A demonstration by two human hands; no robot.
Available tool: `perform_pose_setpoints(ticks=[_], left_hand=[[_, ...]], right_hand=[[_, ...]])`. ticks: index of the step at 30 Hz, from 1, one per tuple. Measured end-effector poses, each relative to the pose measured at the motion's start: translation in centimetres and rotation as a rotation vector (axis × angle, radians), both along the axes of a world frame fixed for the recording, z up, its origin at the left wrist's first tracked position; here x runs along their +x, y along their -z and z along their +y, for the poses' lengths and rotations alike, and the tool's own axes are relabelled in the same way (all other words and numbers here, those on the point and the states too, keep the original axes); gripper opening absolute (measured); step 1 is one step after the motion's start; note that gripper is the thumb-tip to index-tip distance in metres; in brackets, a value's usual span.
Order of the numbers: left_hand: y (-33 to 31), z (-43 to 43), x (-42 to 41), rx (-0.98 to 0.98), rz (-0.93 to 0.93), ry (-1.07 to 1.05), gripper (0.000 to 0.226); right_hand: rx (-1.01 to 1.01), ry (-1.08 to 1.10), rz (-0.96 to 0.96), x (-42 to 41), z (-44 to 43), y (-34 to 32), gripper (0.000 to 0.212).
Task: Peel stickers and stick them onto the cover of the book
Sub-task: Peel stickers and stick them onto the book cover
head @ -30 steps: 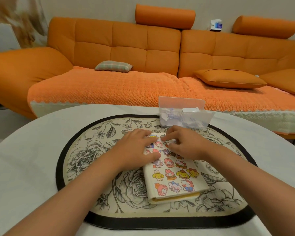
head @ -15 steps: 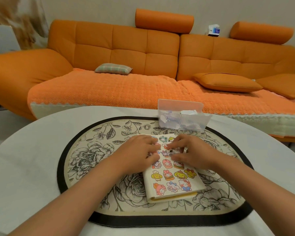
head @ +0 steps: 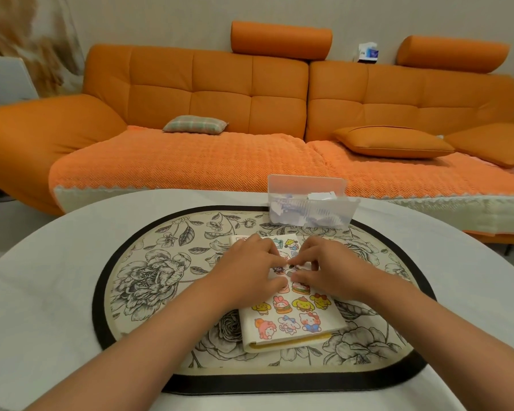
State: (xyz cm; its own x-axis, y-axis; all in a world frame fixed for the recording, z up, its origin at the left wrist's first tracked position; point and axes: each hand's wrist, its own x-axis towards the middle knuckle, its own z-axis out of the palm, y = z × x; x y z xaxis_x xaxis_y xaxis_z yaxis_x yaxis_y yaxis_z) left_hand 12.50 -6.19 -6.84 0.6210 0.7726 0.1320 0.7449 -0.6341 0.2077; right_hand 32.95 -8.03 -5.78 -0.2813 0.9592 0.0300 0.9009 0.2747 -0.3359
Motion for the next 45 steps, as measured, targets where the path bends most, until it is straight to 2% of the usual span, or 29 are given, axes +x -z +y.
perform_pose_setpoints(ticks=[4,7,11,16,19,23,28,33,45], left_hand=[[-0.2,-0.2,0.7,0.005,-0.034,-0.052,0.039],[-0.4,-0.3,1.1,-0.012,-0.082,-0.091,0.036],[-0.6,-0.5,1.6,-0.195,-0.376,-0.188,0.015],[-1.4,-0.7,2.3,-0.366,-0.787,-0.285,0.009],[-1.8,-0.9,2.6,-0.389,-0.883,-0.323,0.005],[-1.6,-0.9,3.0,-0.457,-0.995,-0.384,0.006],[-2.1,-1.0,3.1,-0.499,-1.075,-0.373,0.007],[-3.1,-1.1,2.8,-0.489,-1.010,-0.328,0.006],[-3.3,-1.3,2.5,-0.328,-0.839,-0.321,0.013]], right_hand=[[0.057,-0.054,-0.032,0.1,-0.5,-0.1,0.033],[0.019,0.058,0.170,0.2,-0.7,-0.2,0.016],[-0.134,0.093,0.487,0.2,-0.6,-0.9,0.010],[-0.143,0.229,0.722,0.3,-0.8,-2.1,0.022],[-0.224,0.227,0.776,0.4,-0.7,-2.3,0.020],[-0.274,0.244,0.941,0.3,-0.7,-2.6,0.017],[-0.233,0.245,0.910,0.1,-0.9,-2.8,0.018],[-0.123,0.245,0.846,-0.4,-1.1,-3.3,0.016],[0.265,0.227,0.387,-1.6,-1.1,-3.0,0.012]])
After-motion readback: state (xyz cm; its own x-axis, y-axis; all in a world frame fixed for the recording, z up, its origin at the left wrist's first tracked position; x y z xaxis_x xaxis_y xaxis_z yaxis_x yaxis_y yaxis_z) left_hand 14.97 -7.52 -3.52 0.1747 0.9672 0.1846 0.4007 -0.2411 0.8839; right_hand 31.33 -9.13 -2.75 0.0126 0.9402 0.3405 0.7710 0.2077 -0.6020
